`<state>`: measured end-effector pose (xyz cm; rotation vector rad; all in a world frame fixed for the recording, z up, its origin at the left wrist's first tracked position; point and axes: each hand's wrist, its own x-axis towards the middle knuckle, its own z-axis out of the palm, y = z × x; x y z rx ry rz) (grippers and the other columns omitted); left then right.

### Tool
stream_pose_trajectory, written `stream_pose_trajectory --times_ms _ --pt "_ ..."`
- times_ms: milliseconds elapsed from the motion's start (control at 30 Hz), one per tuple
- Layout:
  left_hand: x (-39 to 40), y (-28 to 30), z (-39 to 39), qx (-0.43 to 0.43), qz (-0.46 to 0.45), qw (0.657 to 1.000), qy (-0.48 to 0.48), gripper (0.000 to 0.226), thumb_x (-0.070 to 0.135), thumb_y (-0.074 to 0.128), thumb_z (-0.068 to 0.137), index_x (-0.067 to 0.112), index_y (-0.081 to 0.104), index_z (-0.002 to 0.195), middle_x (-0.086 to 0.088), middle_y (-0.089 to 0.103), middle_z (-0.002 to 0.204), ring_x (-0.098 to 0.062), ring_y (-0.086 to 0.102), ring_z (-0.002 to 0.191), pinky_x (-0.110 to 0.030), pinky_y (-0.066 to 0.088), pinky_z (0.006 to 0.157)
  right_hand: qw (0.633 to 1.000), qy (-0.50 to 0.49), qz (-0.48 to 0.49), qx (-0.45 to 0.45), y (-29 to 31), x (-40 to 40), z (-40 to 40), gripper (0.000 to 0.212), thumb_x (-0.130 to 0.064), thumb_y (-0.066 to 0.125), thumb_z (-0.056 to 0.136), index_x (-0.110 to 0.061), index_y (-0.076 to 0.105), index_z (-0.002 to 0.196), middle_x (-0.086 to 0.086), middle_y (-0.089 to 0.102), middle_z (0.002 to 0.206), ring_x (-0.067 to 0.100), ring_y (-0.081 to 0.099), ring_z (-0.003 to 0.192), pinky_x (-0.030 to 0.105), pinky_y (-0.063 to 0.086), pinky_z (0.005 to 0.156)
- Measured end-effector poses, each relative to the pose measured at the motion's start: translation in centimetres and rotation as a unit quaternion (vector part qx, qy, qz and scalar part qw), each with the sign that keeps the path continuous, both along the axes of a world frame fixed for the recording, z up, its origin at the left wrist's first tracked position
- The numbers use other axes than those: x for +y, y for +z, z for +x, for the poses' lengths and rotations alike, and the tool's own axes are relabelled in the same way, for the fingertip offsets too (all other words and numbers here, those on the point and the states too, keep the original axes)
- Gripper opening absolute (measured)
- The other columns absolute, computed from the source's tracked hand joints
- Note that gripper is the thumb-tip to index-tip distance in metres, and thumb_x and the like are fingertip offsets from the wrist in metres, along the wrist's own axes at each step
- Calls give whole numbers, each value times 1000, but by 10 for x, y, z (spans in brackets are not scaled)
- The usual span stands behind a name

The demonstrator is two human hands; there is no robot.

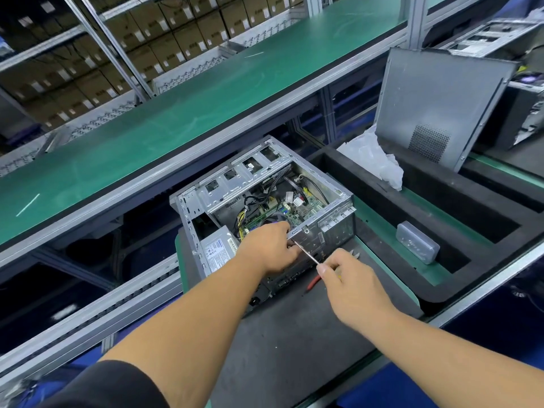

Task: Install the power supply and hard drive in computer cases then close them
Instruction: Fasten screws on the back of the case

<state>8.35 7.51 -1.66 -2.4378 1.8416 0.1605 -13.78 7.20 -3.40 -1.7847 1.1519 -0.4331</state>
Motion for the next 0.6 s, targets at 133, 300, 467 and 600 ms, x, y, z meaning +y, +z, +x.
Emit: stream_pose_trajectory --times_ms 133,300,467,600 --pt "1 -1 1 -9 0 1000 -12 35 56 53 91 23 48 100 12 49 74 -24 56 75 -34 42 63 871 -80 454 -172 15 -9 5 32 -37 52 107 -13 65 91 3 55 59 13 33 41 20 24 40" --pt "0 0 0 -9 7 1000 -12 35 56 54 91 23 47 99 11 52 75 -25 58 75 -34 45 62 918 -56 359 -158 8 -2 5 28 -44 63 98 -16 68 93 -1 65 61 13 43 42 22 32 41" --pt "1 -2 1 -12 4 1000 -13 39 61 52 91 23 47 94 9 53 73 -25 58 73 -34 45 62 971 -42 195 -133 -5 -2 8 14 -27 73 92 -18 65 85 -4 65 60 11 45 44 25 36 46" --pt "1 -2 3 -13 7 1000 -19 42 64 49 92 22 45 92 9 50 72 -27 55 73 -35 41 62 785 -72 563 -248 10 -10 5 23 -29 68 98 -9 79 90 8 72 73 10 48 42 19 36 37"
